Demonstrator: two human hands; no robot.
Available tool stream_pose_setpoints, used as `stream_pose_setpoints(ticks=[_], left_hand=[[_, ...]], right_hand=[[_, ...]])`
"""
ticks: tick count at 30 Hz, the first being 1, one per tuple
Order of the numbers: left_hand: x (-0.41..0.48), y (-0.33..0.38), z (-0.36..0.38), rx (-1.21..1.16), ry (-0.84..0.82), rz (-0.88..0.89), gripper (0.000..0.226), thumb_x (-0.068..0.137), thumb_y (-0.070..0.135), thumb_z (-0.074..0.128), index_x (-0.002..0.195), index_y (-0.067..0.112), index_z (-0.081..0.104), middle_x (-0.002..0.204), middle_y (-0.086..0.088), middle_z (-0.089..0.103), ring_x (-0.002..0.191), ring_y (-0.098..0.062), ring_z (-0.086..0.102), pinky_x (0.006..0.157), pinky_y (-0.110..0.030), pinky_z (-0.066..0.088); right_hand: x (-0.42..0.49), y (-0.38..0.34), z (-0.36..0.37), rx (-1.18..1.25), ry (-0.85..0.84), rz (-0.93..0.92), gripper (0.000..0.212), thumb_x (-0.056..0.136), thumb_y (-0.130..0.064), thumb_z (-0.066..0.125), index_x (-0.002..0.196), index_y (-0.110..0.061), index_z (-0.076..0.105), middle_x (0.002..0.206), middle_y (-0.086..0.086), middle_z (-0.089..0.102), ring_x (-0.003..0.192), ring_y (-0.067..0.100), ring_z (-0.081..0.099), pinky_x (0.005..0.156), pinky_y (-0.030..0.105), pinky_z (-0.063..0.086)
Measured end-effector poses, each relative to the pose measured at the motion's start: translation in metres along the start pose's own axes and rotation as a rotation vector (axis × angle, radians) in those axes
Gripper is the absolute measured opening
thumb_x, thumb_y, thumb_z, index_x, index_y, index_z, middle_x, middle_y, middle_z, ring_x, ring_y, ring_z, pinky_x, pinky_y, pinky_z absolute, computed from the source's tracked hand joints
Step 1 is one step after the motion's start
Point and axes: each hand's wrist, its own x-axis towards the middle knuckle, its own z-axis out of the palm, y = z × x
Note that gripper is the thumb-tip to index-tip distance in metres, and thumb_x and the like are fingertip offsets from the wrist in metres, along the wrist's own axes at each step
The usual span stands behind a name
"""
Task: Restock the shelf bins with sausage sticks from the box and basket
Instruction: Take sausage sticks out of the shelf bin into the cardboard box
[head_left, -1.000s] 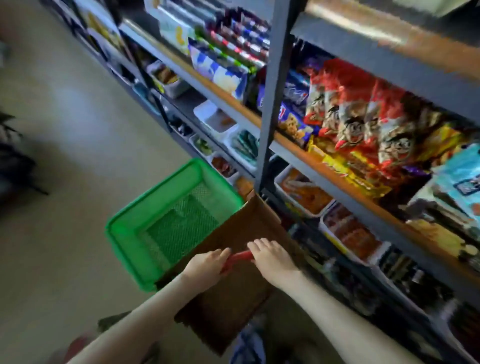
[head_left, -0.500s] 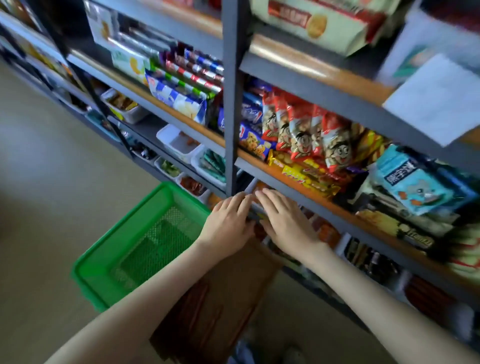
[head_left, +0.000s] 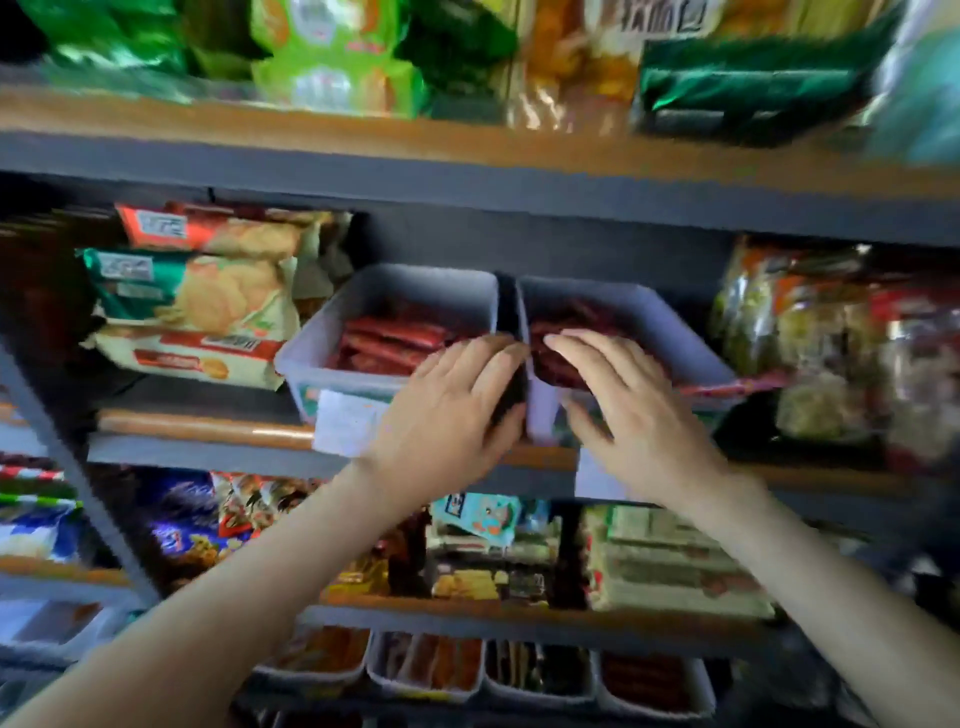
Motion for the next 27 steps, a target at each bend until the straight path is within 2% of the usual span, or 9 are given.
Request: stream_pose_setpoints(ticks=[3,6,8,12,14,20,22,24,27], left_hand=[[0.045,0.020,0.022,0.042,-0.015,0.036,0.049,0.083,0.034,0.048,0.121,0.005,0.057,0.117,-0.013,0.061,0.099,-0.029,0.057,0.086,-0.035,0.041],[0.075,0.028,0.044,0.080,-0.100,0.006,0.054,0.082,0.041,0.043,0.121,0.006,0.058,0.114,-0.013,0.062,0.095,-0.032,0.062,0.081,-0.036,0.048],[0.086,0.029,0.055,0.082,-0.179,-0.029,0.059,0.082,0.046,0.040,0.122,0.007,0.057,0.114,-0.014,0.062,0.097,-0.034,0.062,0.081,-0.038,0.051],[0.095,0.028,0.068,0.051,-0.269,-0.066,0.067,0.081,0.055,0.039,0.127,0.009,0.053,0.119,-0.014,0.059,0.104,-0.035,0.059,0.089,-0.041,0.048],[0.095,0.025,0.068,0.038,-0.275,-0.063,0.069,0.081,0.057,0.040,0.129,0.009,0.052,0.123,-0.012,0.057,0.108,-0.034,0.058,0.093,-0.041,0.047],[0.092,0.016,0.068,0.028,-0.290,-0.041,0.066,0.084,0.058,0.038,0.126,0.011,0.056,0.128,-0.013,0.056,0.109,-0.034,0.059,0.098,-0.043,0.043],[0.089,0.014,0.071,0.036,-0.308,-0.048,0.066,0.084,0.060,0.037,0.126,0.013,0.056,0.131,-0.013,0.055,0.112,-0.034,0.058,0.101,-0.045,0.040],[0.086,0.011,0.074,0.033,-0.321,-0.067,0.068,0.083,0.063,0.035,0.128,0.017,0.055,0.134,-0.014,0.052,0.119,-0.035,0.053,0.105,-0.047,0.036],[0.084,0.008,0.075,0.032,-0.385,-0.112,0.080,0.078,0.073,0.020,0.139,0.025,0.043,0.146,-0.012,0.038,0.137,-0.032,0.032,0.115,-0.048,0.020]], right_hand=[[-0.012,0.059,-0.032,-0.089,-0.111,0.103,0.039,0.096,-0.016,0.045,0.134,-0.010,0.048,0.129,0.009,0.053,0.117,0.019,0.041,0.098,0.030,0.031],[-0.029,0.108,-0.043,-0.134,-0.348,0.262,0.039,0.098,-0.027,0.046,0.137,-0.020,0.046,0.136,0.000,0.049,0.124,0.019,0.040,0.100,0.030,0.029],[-0.036,0.124,-0.042,-0.182,-0.426,0.292,0.038,0.099,-0.035,0.043,0.133,-0.022,0.050,0.133,-0.003,0.052,0.124,0.019,0.042,0.100,0.032,0.028],[-0.038,0.133,-0.037,-0.173,-0.438,0.228,0.031,0.102,-0.026,0.039,0.121,-0.019,0.062,0.121,-0.003,0.058,0.115,0.021,0.046,0.095,0.033,0.032],[-0.037,0.135,-0.036,-0.148,-0.456,0.215,0.031,0.102,-0.020,0.038,0.122,-0.018,0.062,0.120,-0.002,0.055,0.115,0.021,0.042,0.094,0.032,0.030],[-0.027,0.129,-0.012,0.019,-0.297,0.393,0.031,0.099,-0.029,0.045,0.121,-0.015,0.061,0.116,0.003,0.053,0.116,0.024,0.042,0.100,0.037,0.030],[-0.024,0.125,-0.006,0.029,-0.301,0.414,0.040,0.098,-0.042,0.041,0.131,-0.022,0.053,0.128,-0.001,0.046,0.125,0.020,0.034,0.107,0.037,0.018],[-0.024,0.123,-0.004,-0.040,-0.352,0.402,0.061,0.091,-0.063,0.022,0.140,-0.030,0.040,0.142,-0.007,0.035,0.133,0.016,0.022,0.111,0.037,0.006],[-0.025,0.120,-0.005,-0.080,-0.360,0.361,0.087,0.075,-0.076,-0.001,0.145,-0.034,0.030,0.151,-0.009,0.025,0.137,0.011,0.015,0.113,0.038,-0.001]])
